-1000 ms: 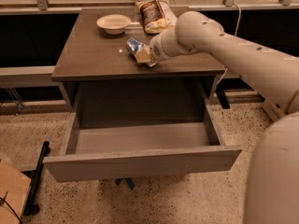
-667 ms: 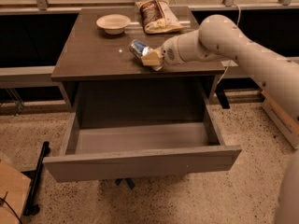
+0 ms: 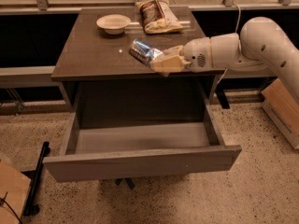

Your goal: Place redbull can into top drawer

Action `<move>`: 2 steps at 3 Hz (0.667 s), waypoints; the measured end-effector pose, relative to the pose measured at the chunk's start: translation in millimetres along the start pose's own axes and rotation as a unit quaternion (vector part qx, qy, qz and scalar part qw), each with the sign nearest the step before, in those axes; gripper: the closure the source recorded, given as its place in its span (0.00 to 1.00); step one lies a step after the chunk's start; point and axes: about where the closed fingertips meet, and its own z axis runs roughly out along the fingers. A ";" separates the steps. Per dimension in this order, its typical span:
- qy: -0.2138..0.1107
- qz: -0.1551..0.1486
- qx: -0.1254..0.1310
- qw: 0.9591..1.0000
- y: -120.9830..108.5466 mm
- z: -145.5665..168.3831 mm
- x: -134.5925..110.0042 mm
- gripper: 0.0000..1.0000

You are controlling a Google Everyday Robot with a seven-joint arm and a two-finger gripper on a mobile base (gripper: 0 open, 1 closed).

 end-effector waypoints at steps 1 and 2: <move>0.060 -0.032 -0.070 0.995 49.2 -11.3 22.6 1.00; 0.172 -0.032 -0.104 0.979 85.2 -14.2 73.1 1.00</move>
Offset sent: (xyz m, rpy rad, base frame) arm -0.1405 -0.0227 -0.1384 -0.6407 0.2130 0.2689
